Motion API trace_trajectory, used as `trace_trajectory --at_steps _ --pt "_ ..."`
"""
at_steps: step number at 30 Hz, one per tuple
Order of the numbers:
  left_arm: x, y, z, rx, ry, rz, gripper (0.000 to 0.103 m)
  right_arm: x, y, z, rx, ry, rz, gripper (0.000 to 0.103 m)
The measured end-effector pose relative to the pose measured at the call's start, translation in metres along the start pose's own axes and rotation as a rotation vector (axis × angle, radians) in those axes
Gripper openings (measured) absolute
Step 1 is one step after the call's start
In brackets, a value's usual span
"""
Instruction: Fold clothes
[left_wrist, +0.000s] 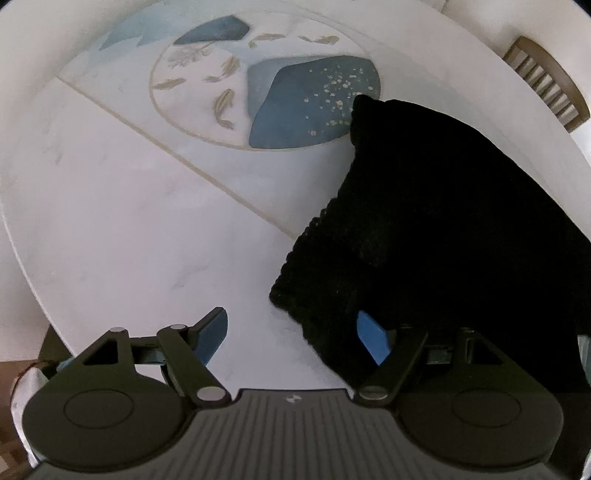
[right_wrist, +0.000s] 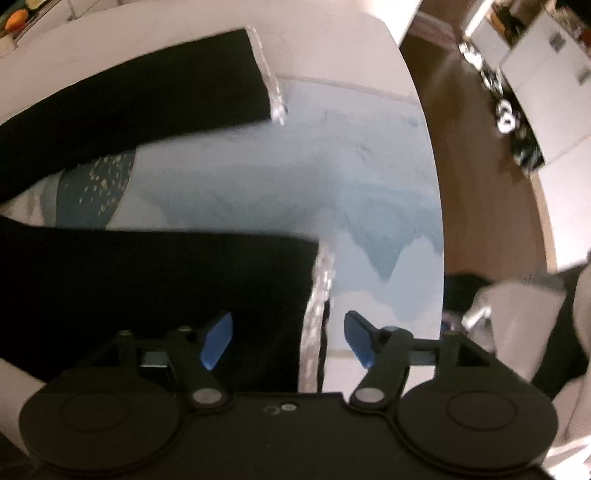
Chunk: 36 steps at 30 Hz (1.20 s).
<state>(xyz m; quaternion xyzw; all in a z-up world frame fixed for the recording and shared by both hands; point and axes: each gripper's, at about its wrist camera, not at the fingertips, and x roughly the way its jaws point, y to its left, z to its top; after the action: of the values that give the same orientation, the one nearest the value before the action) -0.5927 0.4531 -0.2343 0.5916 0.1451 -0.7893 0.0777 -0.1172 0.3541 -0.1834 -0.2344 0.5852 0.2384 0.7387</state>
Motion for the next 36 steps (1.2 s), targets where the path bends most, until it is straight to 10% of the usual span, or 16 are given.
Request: trace_trajectory --at_steps 4,7,12,29,36 --pt "0.016 -0.005 0.006 -0.036 -0.004 -0.015 0.077 -0.004 0.001 -0.019 0.056 0.002 0.018 0.103" --pt "0.014 -0.014 0.006 -0.022 -0.021 0.003 0.041 -0.007 0.004 -0.032 0.091 -0.005 0.029 0.103" --pt "0.009 -0.024 0.005 0.032 -0.027 0.078 0.035 -0.011 0.021 -0.035 0.071 -0.066 0.106 0.103" --pt "-0.003 0.021 -0.010 0.160 0.133 0.108 0.041 0.019 0.062 -0.051 -0.147 0.121 0.088 0.103" --pt "-0.029 0.011 0.008 0.242 0.102 0.019 0.071 -0.015 0.077 0.052 -0.255 -0.115 0.098 0.103"
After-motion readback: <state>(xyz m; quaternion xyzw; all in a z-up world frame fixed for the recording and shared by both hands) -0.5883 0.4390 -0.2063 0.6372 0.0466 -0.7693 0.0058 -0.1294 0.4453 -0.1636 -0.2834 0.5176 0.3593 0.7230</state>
